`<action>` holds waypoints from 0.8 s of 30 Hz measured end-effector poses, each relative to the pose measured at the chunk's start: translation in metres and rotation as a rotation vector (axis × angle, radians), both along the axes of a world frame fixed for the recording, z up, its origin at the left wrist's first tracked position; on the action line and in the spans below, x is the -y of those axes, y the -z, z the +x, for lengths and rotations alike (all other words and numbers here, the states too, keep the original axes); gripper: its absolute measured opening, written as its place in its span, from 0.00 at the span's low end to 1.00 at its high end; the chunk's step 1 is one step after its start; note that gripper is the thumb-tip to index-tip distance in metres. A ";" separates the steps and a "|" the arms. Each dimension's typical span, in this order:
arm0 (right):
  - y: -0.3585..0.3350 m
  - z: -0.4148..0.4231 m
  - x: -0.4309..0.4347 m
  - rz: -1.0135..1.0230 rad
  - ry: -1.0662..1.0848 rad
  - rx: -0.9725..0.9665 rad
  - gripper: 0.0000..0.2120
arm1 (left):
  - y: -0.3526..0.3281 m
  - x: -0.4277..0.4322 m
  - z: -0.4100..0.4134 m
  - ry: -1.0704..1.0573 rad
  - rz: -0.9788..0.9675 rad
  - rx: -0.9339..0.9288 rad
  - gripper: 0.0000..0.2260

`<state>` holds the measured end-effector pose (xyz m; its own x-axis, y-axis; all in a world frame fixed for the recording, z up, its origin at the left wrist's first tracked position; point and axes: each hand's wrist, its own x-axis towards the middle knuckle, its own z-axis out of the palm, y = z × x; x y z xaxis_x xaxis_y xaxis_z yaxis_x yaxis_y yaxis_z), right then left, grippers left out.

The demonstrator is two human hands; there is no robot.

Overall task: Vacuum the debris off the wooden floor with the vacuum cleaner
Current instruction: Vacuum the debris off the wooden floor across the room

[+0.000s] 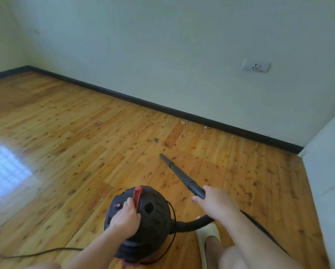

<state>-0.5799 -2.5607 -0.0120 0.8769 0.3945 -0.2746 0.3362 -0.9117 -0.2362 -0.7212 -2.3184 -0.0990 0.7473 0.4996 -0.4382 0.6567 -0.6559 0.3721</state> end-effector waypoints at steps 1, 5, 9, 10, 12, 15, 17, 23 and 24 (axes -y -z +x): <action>-0.003 -0.010 0.008 -0.031 0.001 0.038 0.17 | 0.000 0.004 -0.006 0.030 -0.001 -0.003 0.08; -0.003 -0.038 0.031 -0.117 0.048 0.147 0.20 | 0.003 0.018 -0.020 0.069 -0.030 0.009 0.13; 0.002 -0.059 0.061 -0.144 0.137 0.216 0.26 | 0.003 0.030 -0.034 0.101 -0.049 0.024 0.17; 0.001 -0.063 0.067 -0.147 0.152 0.228 0.28 | 0.001 0.032 -0.037 0.117 -0.049 0.021 0.16; -0.006 -0.066 0.080 -0.148 0.183 0.243 0.28 | 0.001 0.035 -0.042 0.148 -0.057 0.015 0.16; -0.017 -0.066 0.102 -0.130 0.224 0.254 0.26 | -0.003 0.040 -0.048 0.147 -0.065 0.009 0.16; -0.023 -0.063 0.118 -0.128 0.263 0.244 0.25 | -0.006 0.046 -0.052 0.145 -0.059 -0.001 0.16; -0.026 -0.058 0.144 -0.151 0.268 0.279 0.23 | -0.004 0.066 -0.062 0.159 -0.072 -0.009 0.18; -0.024 -0.056 0.148 -0.152 0.269 0.282 0.23 | -0.003 0.069 -0.062 0.154 -0.078 -0.006 0.18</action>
